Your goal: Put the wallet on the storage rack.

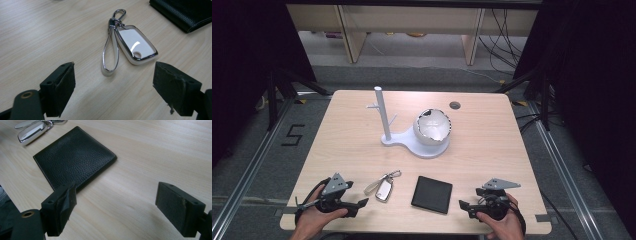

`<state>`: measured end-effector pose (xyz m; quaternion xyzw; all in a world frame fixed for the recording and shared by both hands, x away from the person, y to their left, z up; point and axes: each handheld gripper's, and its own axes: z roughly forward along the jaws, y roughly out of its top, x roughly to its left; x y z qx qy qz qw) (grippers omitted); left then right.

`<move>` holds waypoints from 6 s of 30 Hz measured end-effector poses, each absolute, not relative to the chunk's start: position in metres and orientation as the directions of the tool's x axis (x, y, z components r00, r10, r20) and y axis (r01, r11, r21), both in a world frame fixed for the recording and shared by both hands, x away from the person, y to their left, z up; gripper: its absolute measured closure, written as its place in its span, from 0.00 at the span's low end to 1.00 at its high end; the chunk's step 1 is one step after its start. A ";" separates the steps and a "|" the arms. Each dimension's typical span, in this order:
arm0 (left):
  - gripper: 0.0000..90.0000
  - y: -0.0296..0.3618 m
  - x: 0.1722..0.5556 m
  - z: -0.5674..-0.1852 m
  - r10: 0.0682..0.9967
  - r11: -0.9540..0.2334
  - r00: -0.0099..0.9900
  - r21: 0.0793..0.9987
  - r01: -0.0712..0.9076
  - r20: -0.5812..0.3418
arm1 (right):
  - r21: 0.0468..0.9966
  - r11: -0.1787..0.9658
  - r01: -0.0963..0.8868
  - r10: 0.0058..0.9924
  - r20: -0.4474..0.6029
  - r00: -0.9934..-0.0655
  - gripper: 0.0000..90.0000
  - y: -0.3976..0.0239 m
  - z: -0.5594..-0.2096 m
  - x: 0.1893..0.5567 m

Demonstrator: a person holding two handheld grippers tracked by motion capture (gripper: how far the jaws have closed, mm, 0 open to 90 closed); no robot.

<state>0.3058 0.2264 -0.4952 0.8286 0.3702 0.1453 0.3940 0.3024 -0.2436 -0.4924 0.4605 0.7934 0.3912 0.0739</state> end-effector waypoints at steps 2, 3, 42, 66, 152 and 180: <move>0.21 0.224 0.305 -0.494 0.714 -0.433 0.699 0.760 0.485 -0.040 | 0.684 0.271 0.677 0.783 0.252 -0.568 0.20 -0.242 -0.493 0.303; 0.22 0.224 0.305 -0.494 0.714 -0.433 0.699 0.760 0.485 -0.040 | 0.677 0.275 0.682 0.774 0.265 -0.575 0.20 -0.243 -0.493 0.303; 0.91 0.086 0.343 -0.498 0.496 -0.655 0.868 0.658 0.371 0.005 | 0.639 0.212 0.739 0.726 0.403 -0.557 0.24 -0.226 -0.497 0.305; 0.95 0.057 0.326 -0.502 0.394 -0.717 0.919 0.624 0.311 -0.006 | 0.611 0.212 0.762 0.742 0.407 -0.533 0.28 -0.217 -0.501 0.324; 0.35 0.148 0.275 -0.481 0.527 -0.623 0.850 0.676 0.394 -0.010 | 0.767 -0.013 0.641 0.634 0.502 -0.588 0.88 -0.234 -0.428 0.398; 0.33 0.161 0.275 -0.486 0.575 -0.603 0.818 0.668 0.436 -0.015 | 0.773 -0.099 0.627 0.718 0.492 -0.493 0.88 -0.232 -0.389 0.488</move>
